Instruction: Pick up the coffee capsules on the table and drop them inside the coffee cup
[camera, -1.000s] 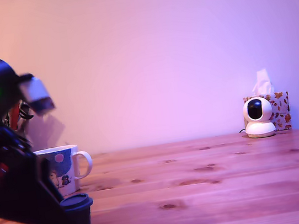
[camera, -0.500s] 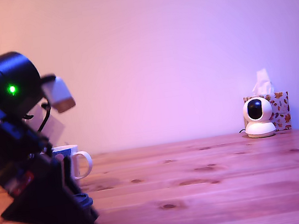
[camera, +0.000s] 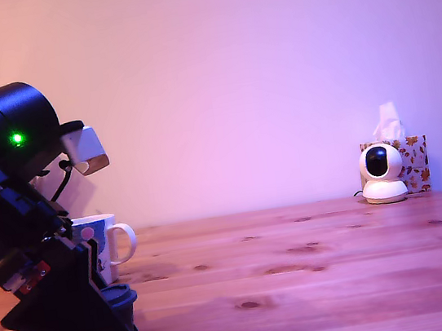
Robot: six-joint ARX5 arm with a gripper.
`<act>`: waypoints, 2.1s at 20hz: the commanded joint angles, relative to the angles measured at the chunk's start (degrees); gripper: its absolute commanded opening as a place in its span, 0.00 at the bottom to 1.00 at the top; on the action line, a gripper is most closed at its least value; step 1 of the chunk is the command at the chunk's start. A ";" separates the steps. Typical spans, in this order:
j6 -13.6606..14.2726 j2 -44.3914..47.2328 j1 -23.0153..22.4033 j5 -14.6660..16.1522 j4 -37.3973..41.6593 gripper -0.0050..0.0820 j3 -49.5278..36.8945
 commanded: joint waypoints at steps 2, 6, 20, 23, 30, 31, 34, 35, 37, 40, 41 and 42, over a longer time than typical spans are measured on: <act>-0.31 0.94 -0.04 -0.11 -1.11 0.37 -0.46; -1.84 0.94 -0.04 0.07 -0.90 0.37 -0.39; -9.75 -0.81 -0.02 0.09 0.15 0.32 4.52; -9.90 -3.19 0.04 -0.13 0.13 0.32 6.62; -15.89 -9.86 2.99 -1.81 0.52 0.32 11.47; -16.26 -10.82 3.63 -2.58 0.55 0.32 12.07; -16.79 -12.94 5.99 -5.68 0.57 0.32 13.25; -17.16 -13.46 6.86 -6.54 0.57 0.32 13.51; -18.34 -13.81 8.55 -8.00 0.57 0.32 14.05; -21.38 -13.81 10.60 -9.81 0.50 0.32 14.62; -22.95 -13.81 11.19 -9.99 0.24 0.32 14.80; -24.50 -13.81 11.69 -10.67 -0.37 0.32 15.15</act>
